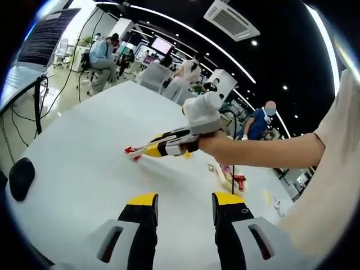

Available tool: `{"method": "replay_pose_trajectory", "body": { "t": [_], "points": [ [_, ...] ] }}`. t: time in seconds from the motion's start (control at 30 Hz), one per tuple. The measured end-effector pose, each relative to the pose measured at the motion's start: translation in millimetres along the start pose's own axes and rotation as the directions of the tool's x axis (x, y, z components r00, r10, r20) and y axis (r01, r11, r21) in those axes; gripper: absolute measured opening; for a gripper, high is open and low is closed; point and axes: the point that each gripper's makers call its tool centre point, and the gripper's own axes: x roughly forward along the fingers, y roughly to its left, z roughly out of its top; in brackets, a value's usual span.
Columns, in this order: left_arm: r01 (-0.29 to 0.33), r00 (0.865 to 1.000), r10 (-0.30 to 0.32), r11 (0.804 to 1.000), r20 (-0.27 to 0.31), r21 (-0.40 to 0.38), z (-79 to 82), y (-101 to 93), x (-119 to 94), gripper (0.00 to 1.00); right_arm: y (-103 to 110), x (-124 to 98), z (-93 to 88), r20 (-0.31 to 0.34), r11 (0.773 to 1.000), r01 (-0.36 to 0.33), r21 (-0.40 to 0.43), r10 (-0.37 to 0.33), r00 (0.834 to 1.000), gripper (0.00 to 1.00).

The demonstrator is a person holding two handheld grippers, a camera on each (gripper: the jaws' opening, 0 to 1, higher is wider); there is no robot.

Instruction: Place the target food into the container with the food tongs after gripping and lifting it, then release it inside without dropping or visibly crushing the food.

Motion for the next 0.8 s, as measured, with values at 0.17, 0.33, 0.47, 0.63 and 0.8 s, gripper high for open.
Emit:
{"method": "replay_pose_trajectory", "body": {
  "t": [0.17,0.33,0.47,0.63,0.8],
  "points": [
    [0.001,1.0,-0.001,1.0,0.001,-0.002,0.3,-0.5,-0.9,0.37,-2.6,-3.4,-0.5,0.006,1.0,0.005,0.007,-0.005,1.0,0.2],
    [0.011,1.0,-0.011,1.0,0.001,-0.001,0.7,-3.3,0.8,0.37,-4.7,-5.4,-3.1,-0.007,1.0,-0.004,0.012,0.004,1.0,0.19],
    [0.019,1.0,-0.019,1.0,0.001,0.004,1.7,-4.3,2.0,0.37,-5.0,-4.2,-5.3,-0.013,1.0,-0.016,0.02,0.016,1.0,0.2],
    [0.014,1.0,-0.014,1.0,0.006,-0.009,0.0,-2.7,-1.2,0.36,-5.5,-3.6,-4.4,-0.019,1.0,-0.02,0.019,0.021,1.0,0.2],
    [0.009,1.0,-0.009,1.0,0.007,-0.025,-2.8,-0.2,-2.1,0.36,-5.9,-3.1,-3.9,-0.01,1.0,-0.019,0.015,0.019,1.0,0.21]
  ]
}}
